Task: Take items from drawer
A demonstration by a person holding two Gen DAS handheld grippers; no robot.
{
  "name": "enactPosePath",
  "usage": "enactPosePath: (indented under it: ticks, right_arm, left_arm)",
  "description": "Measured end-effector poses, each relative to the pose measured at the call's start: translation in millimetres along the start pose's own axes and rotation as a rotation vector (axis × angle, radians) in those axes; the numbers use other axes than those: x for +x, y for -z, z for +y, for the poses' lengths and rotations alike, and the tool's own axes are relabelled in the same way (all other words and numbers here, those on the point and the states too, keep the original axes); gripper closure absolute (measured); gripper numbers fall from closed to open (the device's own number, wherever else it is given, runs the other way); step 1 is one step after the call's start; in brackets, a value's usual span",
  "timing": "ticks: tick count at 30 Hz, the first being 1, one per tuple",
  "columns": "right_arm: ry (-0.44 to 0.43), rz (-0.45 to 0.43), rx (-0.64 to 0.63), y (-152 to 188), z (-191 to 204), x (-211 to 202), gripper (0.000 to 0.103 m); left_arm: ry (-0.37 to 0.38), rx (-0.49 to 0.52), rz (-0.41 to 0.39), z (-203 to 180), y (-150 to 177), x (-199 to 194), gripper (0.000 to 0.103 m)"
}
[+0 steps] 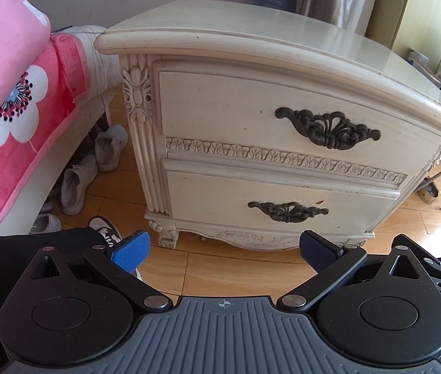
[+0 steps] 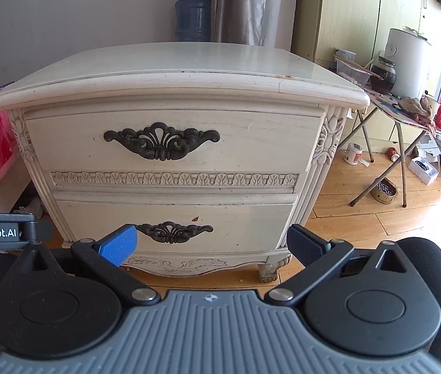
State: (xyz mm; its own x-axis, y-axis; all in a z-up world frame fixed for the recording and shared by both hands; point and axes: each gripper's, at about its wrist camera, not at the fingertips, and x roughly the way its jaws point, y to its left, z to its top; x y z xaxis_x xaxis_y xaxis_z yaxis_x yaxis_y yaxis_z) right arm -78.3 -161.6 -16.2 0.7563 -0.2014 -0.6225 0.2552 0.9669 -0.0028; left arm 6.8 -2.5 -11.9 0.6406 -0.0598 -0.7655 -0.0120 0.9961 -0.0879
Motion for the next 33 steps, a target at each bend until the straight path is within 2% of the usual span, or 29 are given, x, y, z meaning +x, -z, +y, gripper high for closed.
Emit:
enactPosePath:
  ticks: [4,7,16,24,30,33]
  right_arm:
    - [-0.022,0.000,0.023,2.7,-6.9,-1.0,0.000]
    - [-0.004,0.040,-0.001,-1.7,-4.9,6.2,0.000]
    - [0.006,0.039,-0.007,-1.8,-1.8,13.7,0.000]
    - [0.005,0.039,-0.005,-1.7,-3.0,11.0,0.000]
    - [0.006,0.037,-0.005,-1.1,-2.8,10.6,0.000]
    - [0.004,0.035,-0.007,-0.7,-2.0,10.2,0.000]
  left_arm:
    - [-0.024,0.021,-0.017,-5.8,1.2,0.6,0.000]
    - [-0.041,0.047,-0.025,-9.7,1.5,1.0,0.000]
    - [-0.045,0.073,-0.014,-14.5,1.6,4.7,0.000]
    - [-0.052,0.073,0.000,-14.3,2.7,7.3,0.000]
    - [-0.022,0.039,0.011,-9.3,3.5,7.6,0.000]
    - [-0.044,0.051,0.005,-11.4,4.4,7.6,0.000]
